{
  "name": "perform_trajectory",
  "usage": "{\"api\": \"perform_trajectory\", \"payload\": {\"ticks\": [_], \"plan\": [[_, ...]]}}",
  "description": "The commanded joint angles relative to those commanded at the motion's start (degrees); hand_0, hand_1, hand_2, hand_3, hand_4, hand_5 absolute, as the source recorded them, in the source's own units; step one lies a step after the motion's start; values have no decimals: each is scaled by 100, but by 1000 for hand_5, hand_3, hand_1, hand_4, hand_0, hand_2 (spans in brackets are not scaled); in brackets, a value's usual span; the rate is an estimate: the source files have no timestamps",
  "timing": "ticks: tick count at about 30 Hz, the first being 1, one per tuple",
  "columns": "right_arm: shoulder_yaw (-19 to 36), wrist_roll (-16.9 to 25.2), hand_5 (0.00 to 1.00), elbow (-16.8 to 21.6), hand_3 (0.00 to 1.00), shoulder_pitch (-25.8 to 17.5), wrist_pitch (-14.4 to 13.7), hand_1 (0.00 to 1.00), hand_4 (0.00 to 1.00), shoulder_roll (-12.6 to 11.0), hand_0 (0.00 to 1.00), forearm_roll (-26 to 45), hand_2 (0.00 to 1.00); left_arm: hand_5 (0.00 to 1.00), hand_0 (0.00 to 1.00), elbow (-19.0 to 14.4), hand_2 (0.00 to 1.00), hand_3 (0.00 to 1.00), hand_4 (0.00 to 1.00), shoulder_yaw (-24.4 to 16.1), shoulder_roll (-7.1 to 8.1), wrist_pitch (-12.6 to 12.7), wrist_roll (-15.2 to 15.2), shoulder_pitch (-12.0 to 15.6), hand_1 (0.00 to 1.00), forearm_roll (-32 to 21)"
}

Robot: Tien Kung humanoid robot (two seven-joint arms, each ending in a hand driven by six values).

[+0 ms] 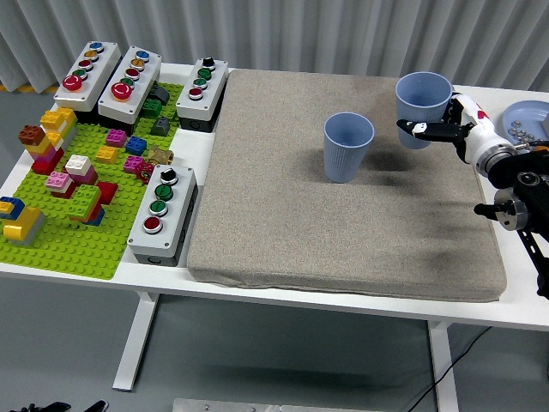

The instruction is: Pick cup pour cup place

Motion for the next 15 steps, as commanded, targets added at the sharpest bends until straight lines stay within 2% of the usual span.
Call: {"api": "perform_trajectory", "payload": {"ticks": [4,6,9,15], "plan": [[21,25,2,-28,625,-66,5,718,669,23,879,931,602,973,769,0,811,649,503,21,-10,-3,0,-2,754,-10],[43,58,2,-39,625,-110,-3,718,669,45,879,1148,602,973,769,0,811,649,503,42,-13,-5,-3,-4,754,-23],[63,119,2,-35,624,-158,7,719,668,56,878,1170,602,973,768,0,811,649,503,67,-16,-6,-7,-5,753,-44],[71,487,2,11,622,-403,-57,720,667,102,877,762,601,972,768,0,811,649,502,81,-26,-19,1,17,753,-12]]}}
